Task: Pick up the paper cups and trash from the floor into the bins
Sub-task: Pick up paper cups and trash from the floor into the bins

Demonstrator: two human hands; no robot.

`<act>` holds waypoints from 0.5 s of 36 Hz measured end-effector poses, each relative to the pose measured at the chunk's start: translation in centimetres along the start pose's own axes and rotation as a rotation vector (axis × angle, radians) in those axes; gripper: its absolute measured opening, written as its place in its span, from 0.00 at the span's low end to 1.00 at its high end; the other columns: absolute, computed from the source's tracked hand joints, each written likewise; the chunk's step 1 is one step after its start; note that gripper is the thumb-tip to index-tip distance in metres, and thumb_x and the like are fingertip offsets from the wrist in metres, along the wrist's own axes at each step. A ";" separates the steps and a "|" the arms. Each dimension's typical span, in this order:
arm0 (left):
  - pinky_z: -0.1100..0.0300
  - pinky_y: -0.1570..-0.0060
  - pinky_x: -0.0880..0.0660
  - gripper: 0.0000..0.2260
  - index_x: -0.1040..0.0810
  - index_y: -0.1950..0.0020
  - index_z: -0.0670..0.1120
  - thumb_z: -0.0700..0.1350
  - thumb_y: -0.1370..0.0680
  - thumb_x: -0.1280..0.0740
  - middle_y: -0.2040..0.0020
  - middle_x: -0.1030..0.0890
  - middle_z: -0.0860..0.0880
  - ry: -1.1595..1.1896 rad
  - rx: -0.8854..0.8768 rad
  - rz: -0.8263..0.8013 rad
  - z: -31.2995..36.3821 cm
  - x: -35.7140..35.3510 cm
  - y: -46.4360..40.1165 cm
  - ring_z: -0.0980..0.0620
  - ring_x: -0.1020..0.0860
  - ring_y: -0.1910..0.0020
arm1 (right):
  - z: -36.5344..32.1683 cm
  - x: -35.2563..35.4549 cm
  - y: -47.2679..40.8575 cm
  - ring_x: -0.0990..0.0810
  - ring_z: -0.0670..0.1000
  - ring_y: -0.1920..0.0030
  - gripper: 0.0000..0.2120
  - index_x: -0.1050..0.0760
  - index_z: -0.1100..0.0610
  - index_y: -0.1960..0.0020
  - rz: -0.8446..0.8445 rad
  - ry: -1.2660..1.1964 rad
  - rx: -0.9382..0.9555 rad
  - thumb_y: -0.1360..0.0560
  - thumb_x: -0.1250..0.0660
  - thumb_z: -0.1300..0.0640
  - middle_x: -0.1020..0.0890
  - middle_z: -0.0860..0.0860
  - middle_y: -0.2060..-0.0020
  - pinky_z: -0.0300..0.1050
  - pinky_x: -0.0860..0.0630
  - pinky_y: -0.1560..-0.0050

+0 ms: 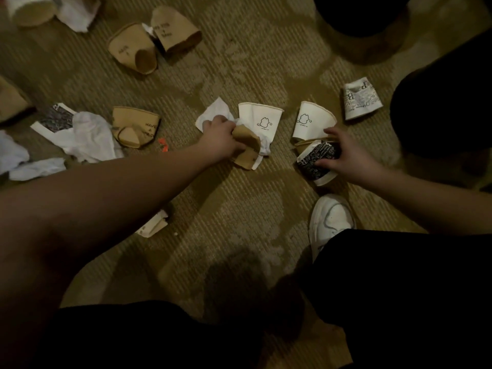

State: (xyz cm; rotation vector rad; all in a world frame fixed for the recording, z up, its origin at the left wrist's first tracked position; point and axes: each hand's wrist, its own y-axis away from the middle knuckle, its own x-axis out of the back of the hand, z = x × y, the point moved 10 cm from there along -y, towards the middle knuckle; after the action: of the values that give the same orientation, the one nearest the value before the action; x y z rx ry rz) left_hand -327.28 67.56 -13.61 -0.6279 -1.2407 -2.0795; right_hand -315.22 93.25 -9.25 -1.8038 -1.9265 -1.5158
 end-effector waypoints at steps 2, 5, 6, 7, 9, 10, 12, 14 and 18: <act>0.49 0.32 0.37 0.25 0.26 0.33 0.43 0.53 0.26 0.27 0.31 0.32 0.40 0.004 0.003 0.010 0.2 0.0 -0.1 0.38 0.36 0.32 | 0.2 -0.1 0.0 0.24 0.53 0.35 0.38 0.37 0.53 0.25 -0.018 0.000 -0.030 0.30 0.22 0.57 0.26 0.54 0.32 0.52 0.26 0.34; 0.50 0.40 0.31 0.19 0.26 0.38 0.42 0.50 0.25 0.29 0.39 0.26 0.41 0.084 0.046 0.010 0.0 -0.3 0.0 0.41 0.31 0.36 | 0.4 0.0 -0.3 0.24 0.54 0.36 0.40 0.37 0.55 0.26 -0.030 0.037 -0.048 0.31 0.21 0.55 0.24 0.55 0.33 0.52 0.27 0.34; 0.52 0.45 0.30 0.17 0.26 0.40 0.42 0.48 0.24 0.29 0.41 0.24 0.42 0.125 0.060 0.010 -0.1 -0.5 0.1 0.42 0.28 0.38 | 0.5 0.0 -0.4 0.24 0.54 0.36 0.40 0.37 0.55 0.26 -0.038 0.050 -0.059 0.31 0.21 0.55 0.24 0.55 0.33 0.52 0.27 0.34; 0.55 0.49 0.30 0.16 0.27 0.42 0.42 0.48 0.24 0.29 0.43 0.23 0.42 0.158 0.067 0.013 -0.1 -0.5 0.1 0.43 0.26 0.40 | 0.7 0.0 -0.5 0.24 0.54 0.36 0.39 0.36 0.55 0.26 -0.044 0.056 -0.067 0.31 0.21 0.54 0.23 0.55 0.34 0.52 0.27 0.34; 0.57 0.51 0.31 0.15 0.27 0.42 0.42 0.46 0.25 0.29 0.43 0.22 0.42 0.199 0.078 0.017 -0.1 -0.5 0.3 0.43 0.24 0.42 | 1.1 0.0 -0.6 0.22 0.55 0.38 0.37 0.34 0.55 0.28 -0.046 0.051 -0.079 0.31 0.21 0.54 0.22 0.55 0.36 0.54 0.25 0.36; 0.57 0.51 0.31 0.16 0.27 0.41 0.42 0.45 0.25 0.28 0.42 0.21 0.42 0.221 0.089 0.015 -0.1 -0.5 0.4 0.42 0.24 0.42 | 1.3 0.0 -0.6 0.22 0.55 0.40 0.35 0.33 0.55 0.29 -0.040 0.044 -0.083 0.31 0.21 0.55 0.21 0.55 0.38 0.54 0.25 0.37; 0.57 0.50 0.31 0.20 0.28 0.37 0.42 0.44 0.25 0.27 0.40 0.22 0.42 0.279 0.111 0.010 -0.2 -0.5 0.5 0.43 0.24 0.40 | 1.7 0.2 -0.7 0.21 0.53 0.43 0.31 0.31 0.55 0.33 -0.026 0.034 -0.085 0.31 0.21 0.55 0.20 0.53 0.42 0.51 0.24 0.40; 0.55 0.48 0.28 0.24 0.30 0.34 0.42 0.43 0.26 0.26 0.40 0.22 0.43 0.332 0.140 -0.002 -0.4 -0.4 0.6 0.44 0.23 0.41 | 2.0 0.3 -0.7 0.20 0.52 0.46 0.27 0.29 0.54 0.36 -0.021 0.015 -0.089 0.30 0.22 0.56 0.20 0.50 0.47 0.46 0.24 0.45; 0.50 0.41 0.24 0.26 0.28 0.33 0.43 0.44 0.28 0.24 0.40 0.21 0.44 0.318 0.165 -0.070 -0.7 -0.9 0.7 0.45 0.22 0.42 | 2.7 0.7 -0.8 0.21 0.50 0.49 0.22 0.27 0.53 0.39 -0.048 0.008 -0.119 0.29 0.23 0.55 0.21 0.48 0.50 0.43 0.27 0.49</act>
State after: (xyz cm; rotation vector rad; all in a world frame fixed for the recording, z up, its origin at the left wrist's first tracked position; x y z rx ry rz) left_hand -326.22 66.93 -14.09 -0.1717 -1.2437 -2.0112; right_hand -314.69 95.71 -10.63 -1.8065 -1.9282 -1.6840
